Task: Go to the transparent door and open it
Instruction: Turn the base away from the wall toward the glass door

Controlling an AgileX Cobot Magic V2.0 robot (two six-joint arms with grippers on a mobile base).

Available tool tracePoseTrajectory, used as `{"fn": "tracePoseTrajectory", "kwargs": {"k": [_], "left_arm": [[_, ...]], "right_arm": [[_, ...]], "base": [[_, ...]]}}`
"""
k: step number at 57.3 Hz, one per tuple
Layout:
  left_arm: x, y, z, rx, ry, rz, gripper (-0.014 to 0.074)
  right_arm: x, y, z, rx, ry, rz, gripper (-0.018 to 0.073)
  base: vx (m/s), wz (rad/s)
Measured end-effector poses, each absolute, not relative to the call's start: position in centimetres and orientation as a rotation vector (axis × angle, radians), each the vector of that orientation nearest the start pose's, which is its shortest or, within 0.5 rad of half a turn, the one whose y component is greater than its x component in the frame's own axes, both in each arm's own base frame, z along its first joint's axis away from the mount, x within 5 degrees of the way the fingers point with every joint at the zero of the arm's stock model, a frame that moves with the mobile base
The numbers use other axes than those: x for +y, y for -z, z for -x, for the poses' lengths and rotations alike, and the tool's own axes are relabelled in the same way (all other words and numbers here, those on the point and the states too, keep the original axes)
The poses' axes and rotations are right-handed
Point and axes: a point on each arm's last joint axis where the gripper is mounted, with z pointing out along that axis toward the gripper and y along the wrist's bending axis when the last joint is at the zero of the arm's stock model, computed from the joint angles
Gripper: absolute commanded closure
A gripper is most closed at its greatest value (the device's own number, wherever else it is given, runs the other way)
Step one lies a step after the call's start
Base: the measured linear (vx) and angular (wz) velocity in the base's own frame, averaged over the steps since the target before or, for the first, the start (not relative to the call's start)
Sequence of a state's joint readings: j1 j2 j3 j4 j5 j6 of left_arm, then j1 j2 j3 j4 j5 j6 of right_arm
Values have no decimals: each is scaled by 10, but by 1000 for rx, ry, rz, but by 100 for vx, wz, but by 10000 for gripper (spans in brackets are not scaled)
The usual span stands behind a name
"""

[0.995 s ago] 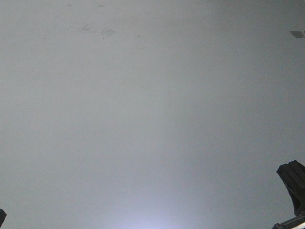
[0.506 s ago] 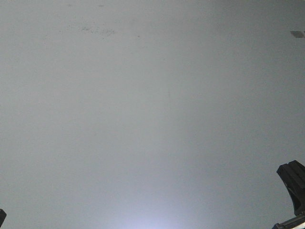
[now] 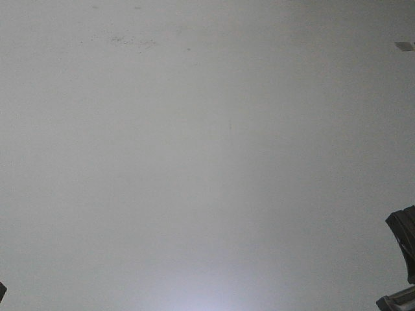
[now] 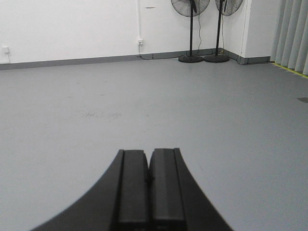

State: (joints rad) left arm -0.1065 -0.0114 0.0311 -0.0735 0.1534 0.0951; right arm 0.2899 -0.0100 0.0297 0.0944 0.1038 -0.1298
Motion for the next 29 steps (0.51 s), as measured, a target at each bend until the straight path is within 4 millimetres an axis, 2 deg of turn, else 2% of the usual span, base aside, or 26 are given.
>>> {"fn": "tracePoseTrajectory", "kwargs": {"k": [29], "left_arm": [[-7, -189, -56, 1653, 73, -115, 594]], "right_arm": [[17, -194, -54, 1588, -205, 269, 565]], "base": [[0, 0]]}}
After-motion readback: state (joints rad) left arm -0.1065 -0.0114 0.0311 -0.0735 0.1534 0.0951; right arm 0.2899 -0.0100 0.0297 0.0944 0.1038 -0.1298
